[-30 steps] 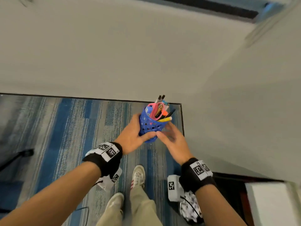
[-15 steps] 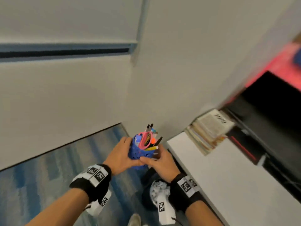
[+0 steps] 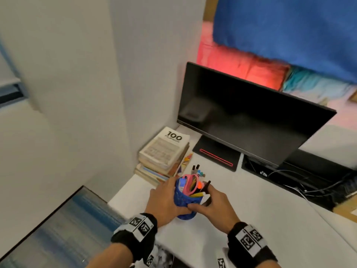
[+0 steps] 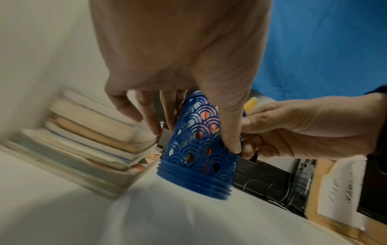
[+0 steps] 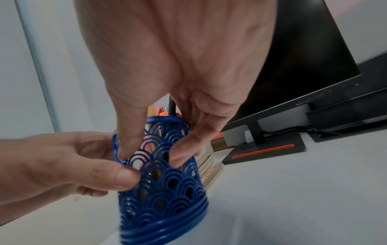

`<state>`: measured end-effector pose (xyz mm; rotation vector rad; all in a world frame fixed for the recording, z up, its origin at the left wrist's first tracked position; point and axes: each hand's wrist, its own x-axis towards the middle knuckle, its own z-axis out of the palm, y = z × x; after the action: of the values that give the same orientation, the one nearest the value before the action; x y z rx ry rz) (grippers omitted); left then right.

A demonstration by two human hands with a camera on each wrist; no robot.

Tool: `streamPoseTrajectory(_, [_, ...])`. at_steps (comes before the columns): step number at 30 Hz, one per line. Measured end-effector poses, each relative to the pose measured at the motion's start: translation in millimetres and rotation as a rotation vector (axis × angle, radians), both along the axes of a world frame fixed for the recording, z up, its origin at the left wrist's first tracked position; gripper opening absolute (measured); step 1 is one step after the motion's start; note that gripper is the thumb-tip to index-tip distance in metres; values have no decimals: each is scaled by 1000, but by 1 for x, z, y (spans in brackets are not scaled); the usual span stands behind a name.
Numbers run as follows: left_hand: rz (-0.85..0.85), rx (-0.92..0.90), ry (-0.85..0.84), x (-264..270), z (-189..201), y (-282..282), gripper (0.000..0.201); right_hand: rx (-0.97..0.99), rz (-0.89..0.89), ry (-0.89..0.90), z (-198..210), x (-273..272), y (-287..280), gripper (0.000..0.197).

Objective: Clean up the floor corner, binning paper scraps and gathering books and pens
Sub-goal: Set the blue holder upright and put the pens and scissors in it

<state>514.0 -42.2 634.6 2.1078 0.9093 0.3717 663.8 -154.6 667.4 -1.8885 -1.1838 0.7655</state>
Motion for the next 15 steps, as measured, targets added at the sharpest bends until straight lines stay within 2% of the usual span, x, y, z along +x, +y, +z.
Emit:
streamPoseTrajectory(2, [32,40,19,46,-2,8,76,11,-23,2,-10,43,11,48])
streamPoseTrajectory(5, [73,-31,0,103,-5,24,83,26,-39,43,-24,87,38,47])
streamPoseTrajectory(8, [116,-65,-1,140,-15,47,91,40,-39,99,-39,112,63,58])
streamPoseTrajectory(13, [155,-68,135,175,-12,78,69,35,-69,159,-60,142,100,67])
streamPoseTrajectory(15, [149,-78,187,185,-12,85,66,24,-68,149,-68,151,108,68])
